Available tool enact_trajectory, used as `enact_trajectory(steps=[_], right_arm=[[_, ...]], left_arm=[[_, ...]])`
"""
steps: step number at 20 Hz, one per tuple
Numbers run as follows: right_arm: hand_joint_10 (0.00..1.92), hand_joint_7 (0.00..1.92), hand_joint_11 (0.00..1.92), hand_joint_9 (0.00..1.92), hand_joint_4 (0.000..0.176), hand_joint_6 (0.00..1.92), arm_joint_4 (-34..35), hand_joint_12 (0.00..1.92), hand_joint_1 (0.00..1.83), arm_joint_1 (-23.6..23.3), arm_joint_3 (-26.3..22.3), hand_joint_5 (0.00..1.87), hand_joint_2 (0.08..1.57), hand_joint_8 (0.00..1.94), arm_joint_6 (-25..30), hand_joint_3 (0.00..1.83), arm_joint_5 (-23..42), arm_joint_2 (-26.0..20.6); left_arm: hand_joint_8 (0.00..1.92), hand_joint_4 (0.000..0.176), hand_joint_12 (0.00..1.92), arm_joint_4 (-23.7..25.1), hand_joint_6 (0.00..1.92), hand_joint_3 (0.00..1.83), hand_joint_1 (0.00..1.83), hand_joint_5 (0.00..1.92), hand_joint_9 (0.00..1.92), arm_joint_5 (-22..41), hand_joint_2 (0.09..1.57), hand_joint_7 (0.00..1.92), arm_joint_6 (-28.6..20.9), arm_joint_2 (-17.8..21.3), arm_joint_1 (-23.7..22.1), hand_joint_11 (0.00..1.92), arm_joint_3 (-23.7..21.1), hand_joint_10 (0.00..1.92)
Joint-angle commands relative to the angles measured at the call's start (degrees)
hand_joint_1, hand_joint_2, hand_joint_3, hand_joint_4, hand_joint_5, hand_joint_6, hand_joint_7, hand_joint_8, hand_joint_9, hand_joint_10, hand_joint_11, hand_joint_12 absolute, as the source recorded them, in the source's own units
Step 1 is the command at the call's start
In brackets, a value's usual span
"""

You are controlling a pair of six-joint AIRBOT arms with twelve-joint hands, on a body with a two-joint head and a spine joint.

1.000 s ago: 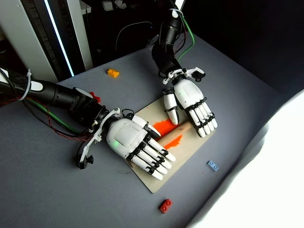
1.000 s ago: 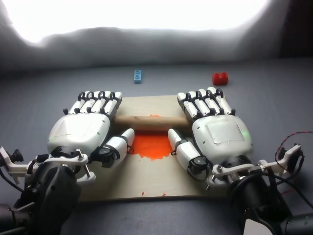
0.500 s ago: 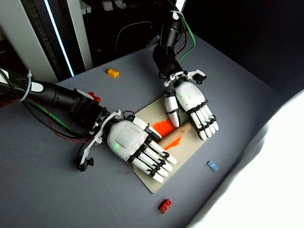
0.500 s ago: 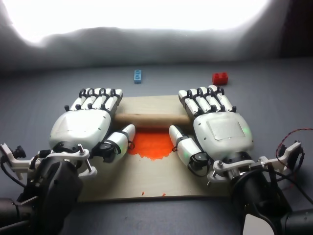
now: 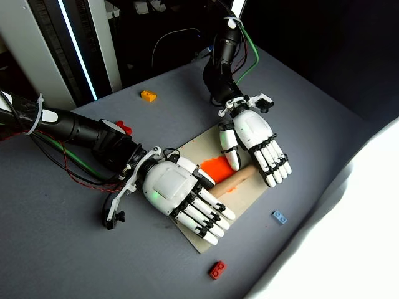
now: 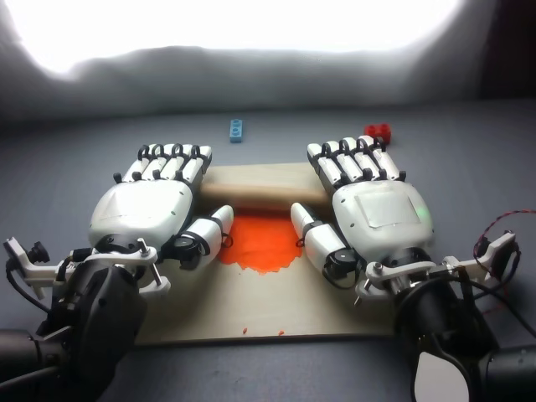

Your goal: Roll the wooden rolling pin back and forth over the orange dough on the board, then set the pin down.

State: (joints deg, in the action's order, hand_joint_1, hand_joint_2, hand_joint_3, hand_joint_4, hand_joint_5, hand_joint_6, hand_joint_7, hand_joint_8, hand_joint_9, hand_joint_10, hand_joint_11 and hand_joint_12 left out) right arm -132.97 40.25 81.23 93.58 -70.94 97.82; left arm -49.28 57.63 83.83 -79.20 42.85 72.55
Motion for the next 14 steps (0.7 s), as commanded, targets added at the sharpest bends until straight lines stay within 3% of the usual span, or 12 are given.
enact_trajectory(steps=[1, 14], right_arm=[[0.00, 0.16, 0.00, 0.13, 0.000, 0.00, -3.75, 0.18, 0.00, -1.00, 0.66, 0.17, 1.56, 0.00, 0.42, 0.00, -5.26, -0.14], [0.00, 0.17, 0.00, 0.13, 0.000, 0.00, -2.52, 0.21, 0.00, -1.90, 2.68, 0.19, 1.56, 0.00, 1.66, 0.00, -2.33, 0.18]], left_arm=[[0.00, 0.000, 0.00, 2.76, 0.00, 0.00, 0.00, 0.02, 0.00, 5.54, 1.56, 0.02, -0.15, 0.11, -0.57, 0.00, 0.31, 0.00], [0.00, 0.000, 0.00, 2.77, 0.00, 0.00, 0.00, 0.03, 0.00, 4.27, 1.56, 0.03, -0.15, -0.66, -1.72, 0.00, 2.15, 0.00]])
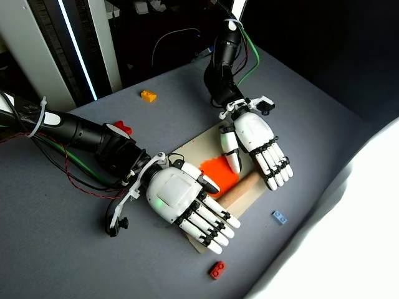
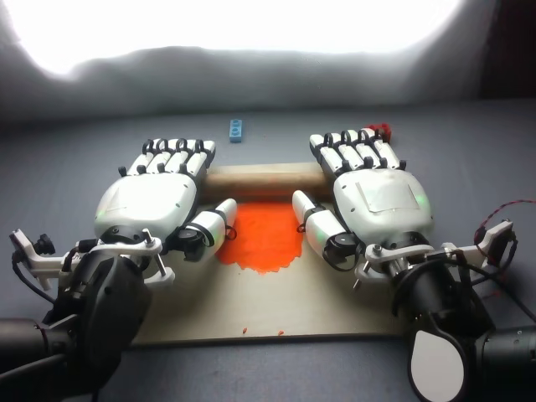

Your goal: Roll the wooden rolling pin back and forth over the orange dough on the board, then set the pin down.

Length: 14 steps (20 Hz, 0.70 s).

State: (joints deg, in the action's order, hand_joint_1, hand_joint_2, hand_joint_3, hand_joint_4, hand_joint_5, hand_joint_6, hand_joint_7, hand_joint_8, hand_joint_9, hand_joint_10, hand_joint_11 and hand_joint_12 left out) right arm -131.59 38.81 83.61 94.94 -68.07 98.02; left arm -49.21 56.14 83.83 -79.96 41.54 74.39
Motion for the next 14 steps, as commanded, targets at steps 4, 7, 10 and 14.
enact_trajectory(steps=[4, 7, 10, 14], right_arm=[[0.00, 0.19, 0.00, 0.15, 0.000, 0.01, -3.79, 0.26, 0.00, -0.78, 0.81, 0.21, 1.56, 0.00, 0.62, 0.00, -4.84, 0.14], [0.00, 0.19, 0.00, 0.15, 0.000, 0.00, -3.62, 0.26, 0.00, -0.85, 1.12, 0.20, 1.56, 0.00, 0.73, 0.00, -4.42, 0.14], [0.00, 0.18, 0.00, 0.14, 0.000, 0.00, -3.62, 0.25, 0.00, -0.92, 1.26, 0.20, 1.56, 0.00, 0.75, 0.00, -4.17, 0.14], [0.00, 0.19, 0.00, 0.15, 0.000, 0.00, -3.62, 0.24, 0.00, -0.87, 1.29, 0.20, 1.56, 0.00, 0.73, 0.00, -4.09, 0.13]], left_arm=[[0.00, 0.000, 0.00, 2.72, 0.00, 0.00, 0.00, 0.01, 0.00, 5.08, 1.57, 0.02, -0.15, 0.00, -0.52, 0.00, 0.50, 0.00], [0.00, 0.000, 0.00, 2.72, 0.00, 0.00, 0.00, 0.02, 0.00, 5.01, 1.56, 0.02, -0.15, -0.01, -0.45, 0.00, 0.44, 0.00], [0.00, 0.000, 0.00, 2.71, 0.01, 0.00, 0.00, 0.03, 0.00, 4.38, 1.57, 0.02, -0.15, -0.01, -0.40, 0.00, 0.36, 0.00], [0.01, 0.000, 0.00, 2.65, 0.01, 0.00, 0.00, 0.04, 0.01, 2.85, 1.56, 0.04, 0.12, -0.01, -0.36, 0.00, 0.28, 0.00]])
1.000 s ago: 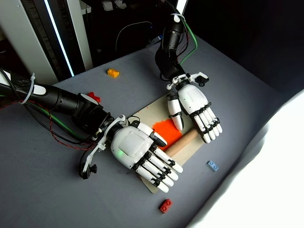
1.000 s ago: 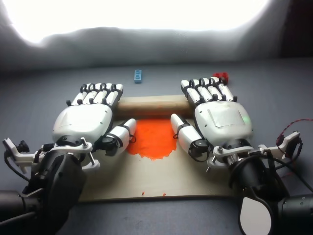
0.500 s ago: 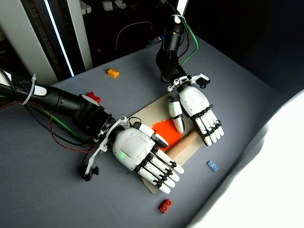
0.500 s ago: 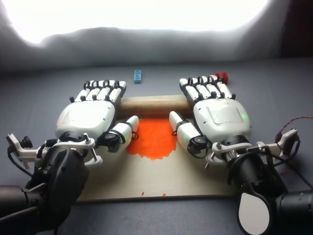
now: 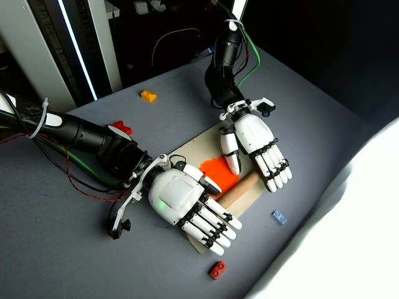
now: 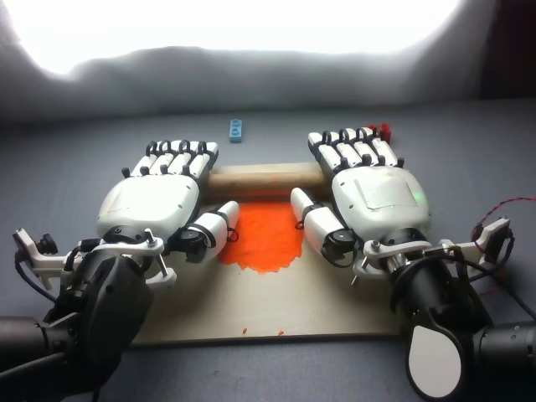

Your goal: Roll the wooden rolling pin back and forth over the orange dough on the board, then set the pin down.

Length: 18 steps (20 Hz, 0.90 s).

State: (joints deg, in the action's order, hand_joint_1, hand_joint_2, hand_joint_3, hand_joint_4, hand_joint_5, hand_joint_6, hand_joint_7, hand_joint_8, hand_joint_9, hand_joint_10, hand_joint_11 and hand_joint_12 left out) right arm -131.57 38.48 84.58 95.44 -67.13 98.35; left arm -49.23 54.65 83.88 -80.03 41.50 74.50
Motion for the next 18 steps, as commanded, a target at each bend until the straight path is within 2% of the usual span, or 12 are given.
enact_trajectory(steps=[1, 5, 8, 10, 13, 17, 18], right_arm=[[0.01, 0.22, 0.00, 0.18, 0.000, 0.01, -3.64, 0.32, 0.00, -0.51, 0.33, 0.22, 1.56, 0.01, 0.23, 0.00, -5.03, -0.20], [0.03, 0.34, 0.00, 0.28, 0.000, 0.02, -3.64, 0.59, 0.00, -0.41, 0.30, 0.31, 1.55, 0.02, 0.23, 0.00, -5.13, -0.21], [0.03, 0.43, 0.00, 0.36, 0.000, 0.03, -3.64, 0.79, 0.00, -0.18, 0.26, 0.38, 1.55, 0.02, 0.10, 0.00, -5.13, -0.25], [0.04, 0.51, 0.00, 0.43, 0.000, 0.04, -3.64, 0.99, 0.00, -0.02, 0.06, 0.45, 1.56, 0.03, -0.11, 0.00, -5.22, -0.35], [0.05, 0.56, 0.00, 0.49, 0.000, 0.04, -3.65, 1.14, 0.00, 0.44, -0.57, 0.50, 1.56, 0.02, -0.33, 0.00, -5.41, -0.62], [0.04, 0.59, 0.00, 0.51, 0.000, 0.03, -3.66, 1.17, 0.00, 0.93, -1.23, 0.52, 1.56, 0.02, -0.56, 0.00, -5.88, -0.88], [0.04, 0.59, 0.00, 0.51, 0.000, 0.03, -3.66, 1.18, 0.00, 1.00, -1.35, 0.53, 1.55, 0.01, -0.61, 0.00, -6.04, -0.90]], left_arm=[[0.01, 0.000, 0.00, 2.65, 0.02, 0.00, 0.00, 0.06, 0.02, 3.99, 1.56, 0.05, 0.09, 0.06, -0.32, 0.00, 0.17, 0.01], [0.00, 0.000, 0.05, 2.64, 0.01, 0.00, 0.00, 0.18, 0.15, 2.98, 1.55, 0.18, 0.03, 0.09, -0.52, 0.04, -0.01, 0.01], [0.01, 0.000, 0.40, 2.66, 0.02, 0.00, 0.00, 0.30, 0.27, 3.22, 1.56, 0.31, -0.42, 0.45, -0.44, 0.00, -0.78, 0.02], [0.01, 0.000, 0.53, 2.67, 0.02, 0.00, 0.00, 0.37, 0.33, 4.12, 1.56, 0.38, -1.12, 0.79, -0.16, 0.00, -1.36, 0.02], [0.01, 0.000, 0.52, 2.67, 0.01, 0.00, 0.00, 0.39, 0.34, 4.60, 1.56, 0.41, -1.93, 1.17, 0.23, 0.00, -1.91, 0.01], [0.01, 0.000, 0.59, 2.68, 0.01, 0.00, 0.00, 0.42, 0.37, 5.61, 1.56, 0.44, -2.92, 1.33, 1.01, 0.00, -2.81, 0.01], [0.00, 0.000, 0.54, 2.68, 0.00, 0.00, 0.00, 0.40, 0.35, 5.89, 1.56, 0.42, -3.05, 1.37, 1.27, 0.00, -3.10, 0.00]])
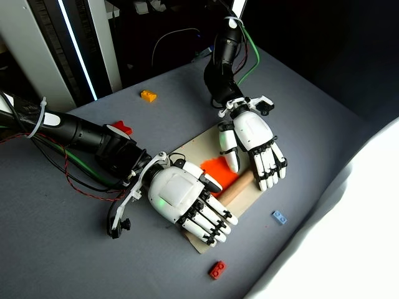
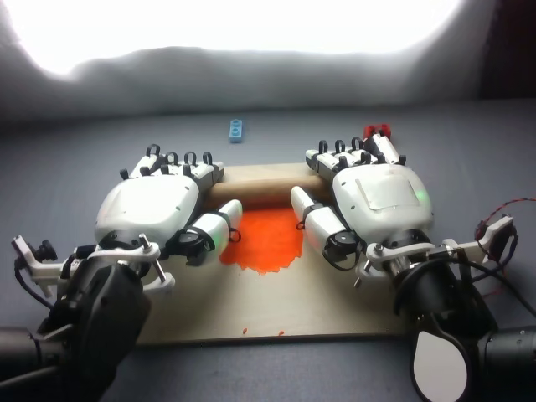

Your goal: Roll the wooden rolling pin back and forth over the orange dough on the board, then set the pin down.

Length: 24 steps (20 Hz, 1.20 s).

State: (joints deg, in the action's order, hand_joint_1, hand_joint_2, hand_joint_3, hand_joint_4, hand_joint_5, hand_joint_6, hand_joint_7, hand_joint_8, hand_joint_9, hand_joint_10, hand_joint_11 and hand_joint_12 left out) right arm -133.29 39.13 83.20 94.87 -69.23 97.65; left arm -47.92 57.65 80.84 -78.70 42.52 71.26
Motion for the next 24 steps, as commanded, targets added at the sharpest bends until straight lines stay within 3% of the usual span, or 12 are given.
enact_trajectory(steps=[1, 9, 12, 24], right_arm=[[0.04, 0.58, 0.00, 0.51, 0.000, 0.03, -1.93, 1.17, 0.00, 0.50, -0.27, 0.52, 1.56, 0.01, -0.19, 0.00, -4.26, -0.26], [0.02, 0.55, 0.00, 0.51, 0.000, 0.01, -1.96, 1.13, 0.00, 1.30, -2.02, 0.51, 1.55, 0.00, -1.15, 0.00, -6.01, -0.50], [0.01, 0.57, 0.00, 0.50, 0.000, 0.01, -1.96, 1.14, 0.00, 1.53, -2.29, 0.53, 1.55, 0.01, -1.33, 0.00, -6.36, -0.63], [0.01, 0.57, 0.00, 0.52, 0.000, 0.00, -1.99, 1.15, 0.00, 2.46, -4.59, 0.52, 1.55, 0.00, -3.14, 0.00, -6.24, -1.82]], left_arm=[[0.01, 0.000, 0.56, 1.37, 0.00, 0.00, 0.00, 0.40, 0.35, 3.52, 1.56, 0.42, -0.38, 0.13, 0.74, 0.00, -0.45, 0.00], [0.00, 0.000, 0.59, 1.46, 0.00, 0.00, 0.00, 0.41, 0.36, 7.41, 1.57, 0.43, -2.06, 0.50, 3.39, 0.00, -3.39, 0.00], [0.00, 0.000, 0.49, 1.95, 0.00, 0.00, 0.00, 0.37, 0.34, 9.30, 1.56, 0.40, -2.37, 0.60, 4.60, 0.00, -4.40, 0.01], [0.00, 0.000, 0.55, 2.79, 0.00, 0.00, 0.00, 0.40, 0.36, 13.04, 1.56, 0.43, -4.07, 1.36, 8.02, 0.00, -7.48, 0.01]])
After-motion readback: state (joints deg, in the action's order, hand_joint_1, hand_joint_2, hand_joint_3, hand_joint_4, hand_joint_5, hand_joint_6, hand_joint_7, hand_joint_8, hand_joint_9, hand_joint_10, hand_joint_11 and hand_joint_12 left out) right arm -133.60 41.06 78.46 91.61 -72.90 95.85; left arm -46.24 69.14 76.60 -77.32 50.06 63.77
